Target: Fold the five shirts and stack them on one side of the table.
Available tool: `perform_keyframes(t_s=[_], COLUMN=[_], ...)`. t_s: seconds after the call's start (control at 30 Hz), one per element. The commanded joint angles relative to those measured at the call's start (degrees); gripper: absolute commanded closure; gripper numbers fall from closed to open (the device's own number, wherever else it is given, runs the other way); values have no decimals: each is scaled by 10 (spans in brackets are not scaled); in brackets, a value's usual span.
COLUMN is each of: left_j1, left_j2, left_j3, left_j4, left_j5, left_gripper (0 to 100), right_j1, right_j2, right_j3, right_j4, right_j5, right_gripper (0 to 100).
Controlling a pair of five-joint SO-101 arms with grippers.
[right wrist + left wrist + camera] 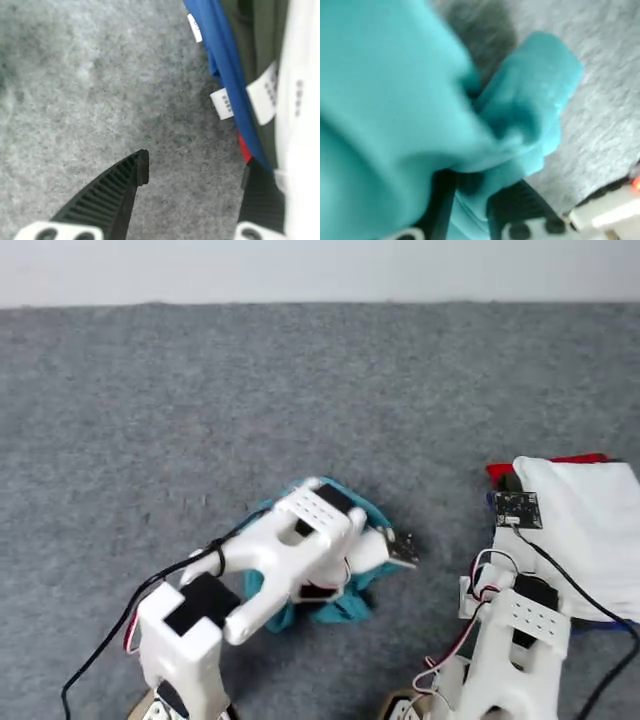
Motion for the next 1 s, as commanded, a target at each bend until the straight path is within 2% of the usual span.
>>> perform_keyframes(t_s=[0.0,0.17,0.57,0.83,0.97], left_j1=[-40,-67,-66,19,24], left_j2=[-58,-147,-392,-428,-391], left_j3=[-69,-163,-175,-239,-211], left_j4=[58,131,131,91,94], left_j5=[-3,-3,-3,-4,-4], left_gripper=[987,987,987,987,986], right_j1=[11,11,11,-67,-80], right_j2=[-2,-1,-5,0,-5], right_j3=[-20,-16,-9,-5,14], right_j4=[-7,-7,-8,-4,-7], right_j5=[-6,-6,-8,-11,-7], right_gripper=[692,692,692,692,692])
